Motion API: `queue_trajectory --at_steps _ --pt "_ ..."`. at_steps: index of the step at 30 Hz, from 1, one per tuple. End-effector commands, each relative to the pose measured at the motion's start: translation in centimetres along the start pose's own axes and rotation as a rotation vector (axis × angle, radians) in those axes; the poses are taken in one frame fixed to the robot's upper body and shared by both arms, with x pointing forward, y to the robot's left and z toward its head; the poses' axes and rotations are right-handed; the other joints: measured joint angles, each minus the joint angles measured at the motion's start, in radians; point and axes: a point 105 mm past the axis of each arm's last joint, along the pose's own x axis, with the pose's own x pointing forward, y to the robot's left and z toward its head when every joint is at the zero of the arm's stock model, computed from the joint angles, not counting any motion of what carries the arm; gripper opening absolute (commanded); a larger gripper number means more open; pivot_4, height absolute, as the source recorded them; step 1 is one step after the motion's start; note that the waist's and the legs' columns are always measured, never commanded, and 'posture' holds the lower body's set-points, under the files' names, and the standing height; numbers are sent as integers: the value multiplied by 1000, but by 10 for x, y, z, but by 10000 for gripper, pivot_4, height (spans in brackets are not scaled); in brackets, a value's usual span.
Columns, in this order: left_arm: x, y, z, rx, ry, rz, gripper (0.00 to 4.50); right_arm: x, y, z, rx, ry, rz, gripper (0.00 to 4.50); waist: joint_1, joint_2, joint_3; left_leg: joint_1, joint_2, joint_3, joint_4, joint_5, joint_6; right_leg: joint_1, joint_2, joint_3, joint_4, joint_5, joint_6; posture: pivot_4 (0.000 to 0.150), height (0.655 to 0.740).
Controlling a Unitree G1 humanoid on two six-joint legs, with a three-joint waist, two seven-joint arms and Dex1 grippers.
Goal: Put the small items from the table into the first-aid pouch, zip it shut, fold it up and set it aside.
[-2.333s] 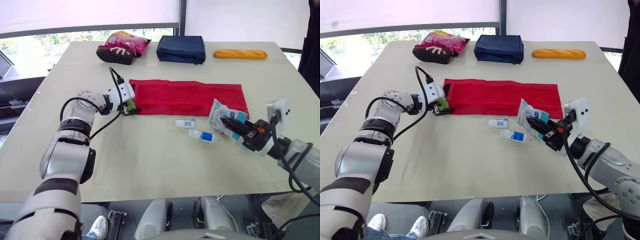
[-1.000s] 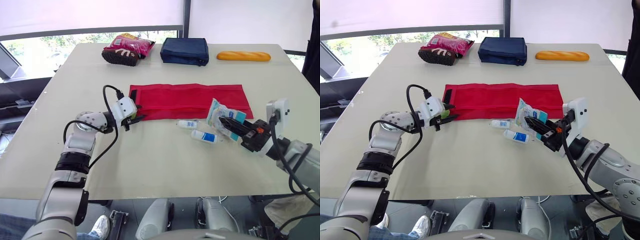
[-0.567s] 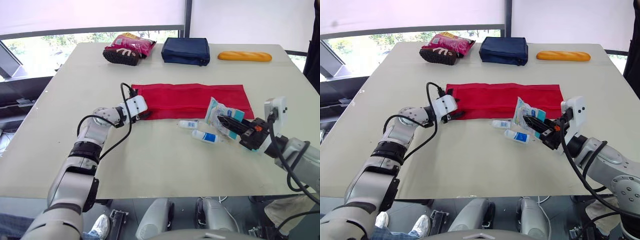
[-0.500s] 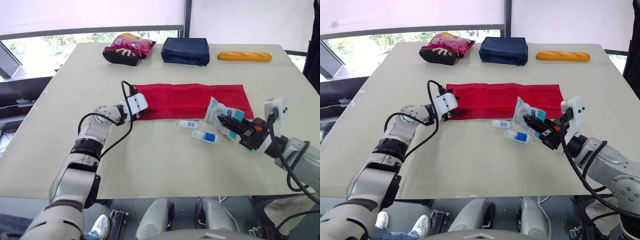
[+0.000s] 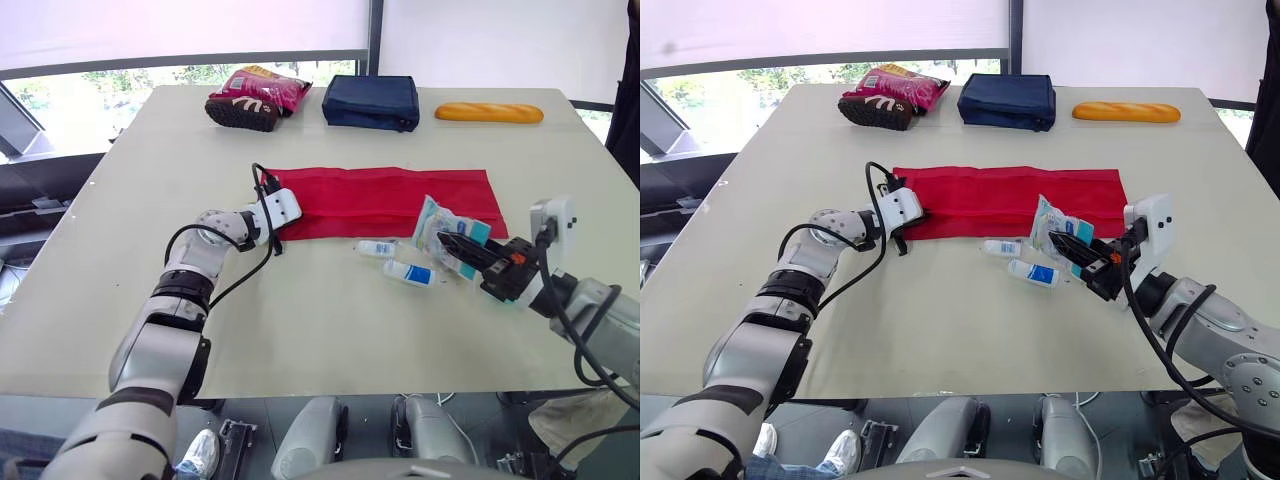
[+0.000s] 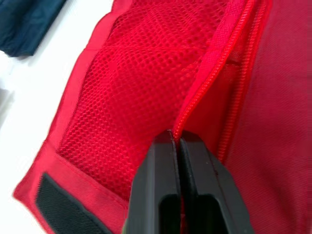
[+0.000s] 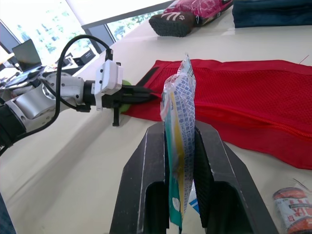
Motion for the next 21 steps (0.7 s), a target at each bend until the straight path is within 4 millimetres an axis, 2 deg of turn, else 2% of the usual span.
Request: queue_trajectory --at_steps 1,5,9,13,16,21 --pt "-13 8 9 -33 -41 6 596 -1 11 3 0 -23 14 1530 -3 0 0 0 0 0 0 0 0 0 0 0 0 0 0 1500 7395" --pt "-20 0 19 -107 -65 -35 596 7 14 -11 44 11 -13 1530 -12 0 0 0 0 0 0 0 0 0 0 0 0 0 0 1500 7395" --pt "-26 -22 39 -216 -93 -115 596 18 15 -24 113 26 -56 1530 -21 0 0 0 1 0 0 2 -4 0 0 0 0 0 0 1500 7395" --pt "-24 -43 57 -301 -113 -171 596 37 21 -35 215 32 -71 1530 -20 0 0 -1 1 -1 0 3 -4 -1 0 0 0 0 0 1500 7395" --pt "-22 -50 61 -335 -100 -179 596 50 28 -43 258 52 -64 1530 -20 0 0 0 0 -1 0 3 -5 -1 0 1 0 0 0 1500 7395" --pt "-29 -68 65 -385 -91 -252 596 71 39 -68 363 115 -56 1530 -23 1 0 0 0 0 -1 3 -5 -1 2 2 0 0 0 1500 7395"
